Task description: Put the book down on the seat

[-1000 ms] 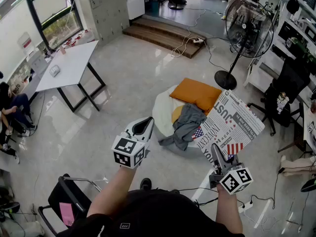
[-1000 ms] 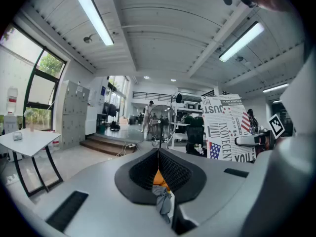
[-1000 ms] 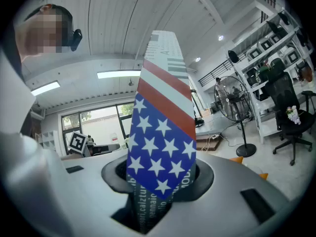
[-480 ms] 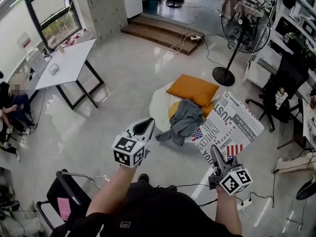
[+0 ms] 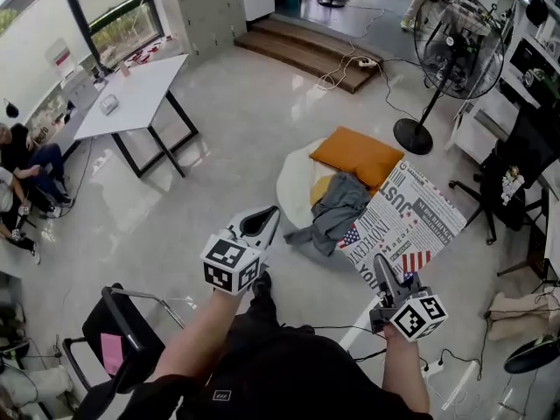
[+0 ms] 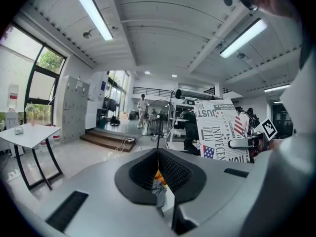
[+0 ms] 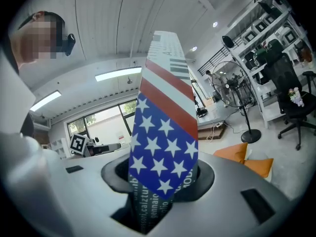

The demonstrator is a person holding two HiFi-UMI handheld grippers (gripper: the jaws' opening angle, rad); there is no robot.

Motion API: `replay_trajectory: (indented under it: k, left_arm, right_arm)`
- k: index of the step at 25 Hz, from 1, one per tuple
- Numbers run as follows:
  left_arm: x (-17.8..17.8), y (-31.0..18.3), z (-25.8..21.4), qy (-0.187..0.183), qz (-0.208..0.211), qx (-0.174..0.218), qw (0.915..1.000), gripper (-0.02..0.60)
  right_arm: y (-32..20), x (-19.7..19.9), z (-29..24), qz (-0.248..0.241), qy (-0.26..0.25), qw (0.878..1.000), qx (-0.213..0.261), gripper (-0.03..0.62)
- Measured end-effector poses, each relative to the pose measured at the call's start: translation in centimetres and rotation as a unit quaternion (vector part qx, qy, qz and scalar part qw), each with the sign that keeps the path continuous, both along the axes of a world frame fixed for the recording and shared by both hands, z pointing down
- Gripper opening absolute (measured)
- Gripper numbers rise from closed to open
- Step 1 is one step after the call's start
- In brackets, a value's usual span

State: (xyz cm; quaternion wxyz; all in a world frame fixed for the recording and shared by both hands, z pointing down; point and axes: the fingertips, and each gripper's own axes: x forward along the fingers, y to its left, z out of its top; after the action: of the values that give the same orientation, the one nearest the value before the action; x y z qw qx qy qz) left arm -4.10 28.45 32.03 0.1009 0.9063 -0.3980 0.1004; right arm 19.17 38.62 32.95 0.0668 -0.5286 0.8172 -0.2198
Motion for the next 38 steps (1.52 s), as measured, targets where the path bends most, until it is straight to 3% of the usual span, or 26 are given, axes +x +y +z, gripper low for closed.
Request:
replay_trajectory:
  k: [11,21,38]
  left_arm:
    - [-5.9,-10.9,3.2,0.013,-0.009,-0.018,0.9997,0.005]
    - [-15.6,-23.7,3.5,0.031,0.005,-0.021,0.9993,0.005]
    - [-14.9,-26.8,6.8,0.022,0.006,-0.033,0.9992,0.005]
  right_arm:
    - [-13.1,-4.9,2.1,0.014,0.024,0.999,-0.043,0.175]
    - [-26.3,-14.8,1.3,0.031,0.045,0.996,-0.064,0.175]
    - [-29.8,-13.4,4.5,0.043,0.034,0.996,-0.066,0.175]
